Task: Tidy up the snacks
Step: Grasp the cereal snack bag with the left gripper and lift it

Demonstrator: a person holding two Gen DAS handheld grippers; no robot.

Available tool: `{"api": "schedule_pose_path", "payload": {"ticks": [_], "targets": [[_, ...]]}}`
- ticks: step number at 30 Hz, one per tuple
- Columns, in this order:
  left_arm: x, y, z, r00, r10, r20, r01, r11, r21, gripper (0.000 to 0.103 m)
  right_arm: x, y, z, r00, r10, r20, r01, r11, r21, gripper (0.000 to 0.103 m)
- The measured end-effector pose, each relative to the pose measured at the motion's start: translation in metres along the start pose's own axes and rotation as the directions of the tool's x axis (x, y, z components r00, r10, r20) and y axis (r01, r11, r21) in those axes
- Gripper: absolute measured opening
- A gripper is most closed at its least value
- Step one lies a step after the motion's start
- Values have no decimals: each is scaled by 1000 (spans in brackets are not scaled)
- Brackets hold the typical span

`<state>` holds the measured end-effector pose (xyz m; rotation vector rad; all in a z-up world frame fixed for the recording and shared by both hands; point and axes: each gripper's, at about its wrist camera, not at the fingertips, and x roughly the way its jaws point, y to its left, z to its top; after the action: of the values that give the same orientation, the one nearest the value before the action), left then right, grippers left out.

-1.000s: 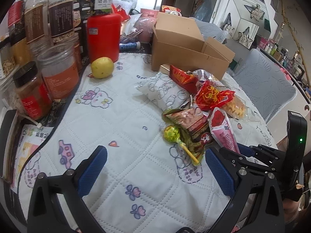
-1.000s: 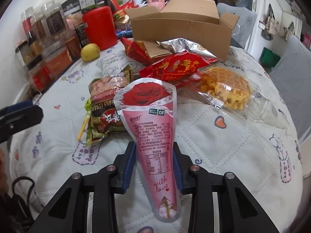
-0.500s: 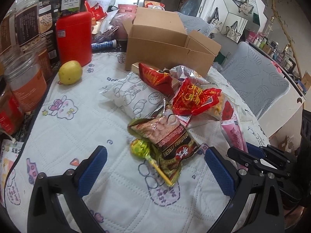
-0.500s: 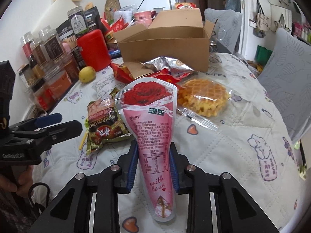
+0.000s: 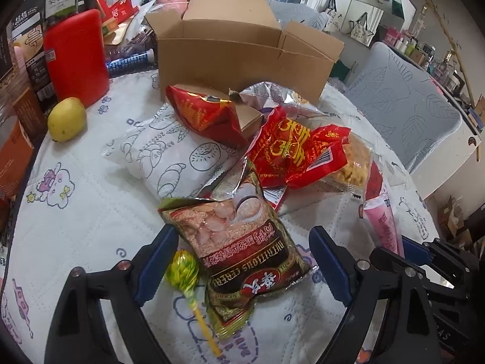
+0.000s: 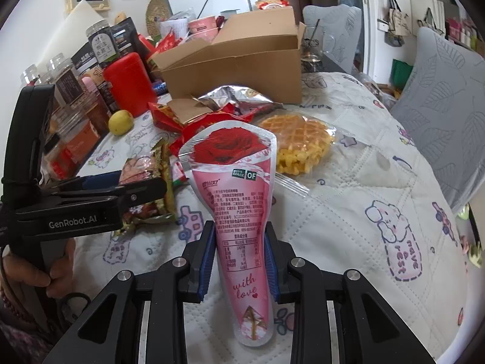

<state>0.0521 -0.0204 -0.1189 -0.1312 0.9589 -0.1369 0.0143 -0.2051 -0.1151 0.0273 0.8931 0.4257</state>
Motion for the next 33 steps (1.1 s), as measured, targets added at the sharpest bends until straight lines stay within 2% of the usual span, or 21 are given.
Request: {"api": "schedule_pose_path", "payload": {"ticks": [1,3,4,10,14,18,21,23,24,27,33], "targets": [[3,-3,1,1000,20,-6,-20,1000,11,89,0,0,0,1000,0,-1,0,1000,1,29],[7,-8,0,998,54,-15,-54,998,34,80,2,-2,-1,1000,1,-4,-1,1000,3,29],[8,-11,0,998,67,-19,-67,997,45,79,2,-2,-1,1000,3,-3,-3,1000,3,29],[2,-15,-3,997,76,-11,-75,995,65,62,2,-4,-1,1000,14,-2,-14,1000,4,29],[5,-15,-3,997,77,-19,-75,994,73,62,3,-5,-1,1000,10,-5,-10,1000,2,30],[20,-12,1,995,60,-76,-55,997,58,64,2,-4,-1,1000,12,-3,-12,1000,11,30],[23,-17,2,995,84,-62,-78,993,86,65,1,-2,-3,1000,1,0,-1,1000,7,30],[23,-16,1,996,81,-40,-78,994,71,62,0,-1,-4,1000,-3,1,3,1000,4,30],[22,-16,1,996,84,-33,-82,994,70,54,-1,0,-5,1000,-4,2,4,1000,3,30],[16,-15,0,997,72,-16,-71,995,68,43,-3,1,-6,1000,-2,5,2,1000,6,30],[-4,-21,-6,996,72,48,-76,993,92,40,-6,4,-9,1000,-4,13,4,1000,6,30]]}}
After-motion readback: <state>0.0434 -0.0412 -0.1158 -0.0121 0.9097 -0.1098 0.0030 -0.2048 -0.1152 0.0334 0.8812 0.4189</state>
